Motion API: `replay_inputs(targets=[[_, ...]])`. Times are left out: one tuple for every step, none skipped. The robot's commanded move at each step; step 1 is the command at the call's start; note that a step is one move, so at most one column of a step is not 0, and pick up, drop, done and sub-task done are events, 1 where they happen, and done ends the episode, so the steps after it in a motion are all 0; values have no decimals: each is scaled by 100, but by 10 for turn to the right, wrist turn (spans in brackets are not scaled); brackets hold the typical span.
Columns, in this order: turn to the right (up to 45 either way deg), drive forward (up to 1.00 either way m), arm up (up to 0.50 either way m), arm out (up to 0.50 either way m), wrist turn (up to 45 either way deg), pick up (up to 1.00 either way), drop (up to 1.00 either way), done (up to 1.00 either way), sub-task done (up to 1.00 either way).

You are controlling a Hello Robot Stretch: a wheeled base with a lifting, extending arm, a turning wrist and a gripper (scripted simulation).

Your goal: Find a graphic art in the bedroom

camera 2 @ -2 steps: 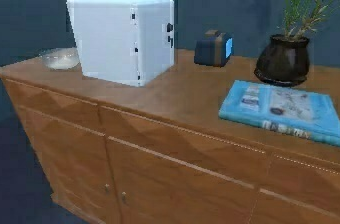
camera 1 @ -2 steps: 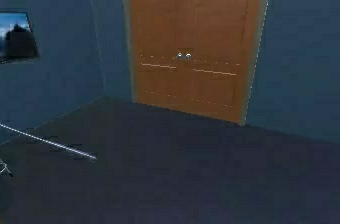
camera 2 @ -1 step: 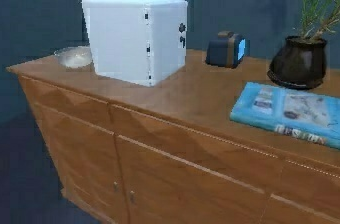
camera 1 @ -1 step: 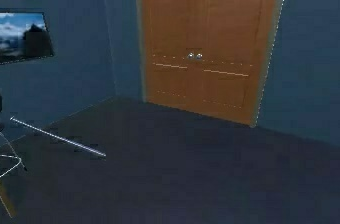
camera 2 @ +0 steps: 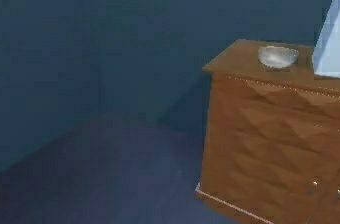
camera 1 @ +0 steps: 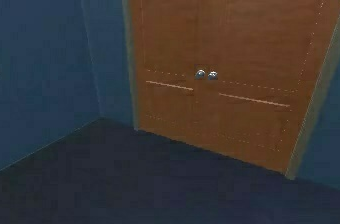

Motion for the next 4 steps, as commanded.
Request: replay_inputs(targets=[[0,100,0,0,0,0,0,0,0],[-30,0,0,0,0,0,0,0,0],[0,40,0,0,0,0,0,0,0],[-450,0,0,0,0,0,0,0,0]])
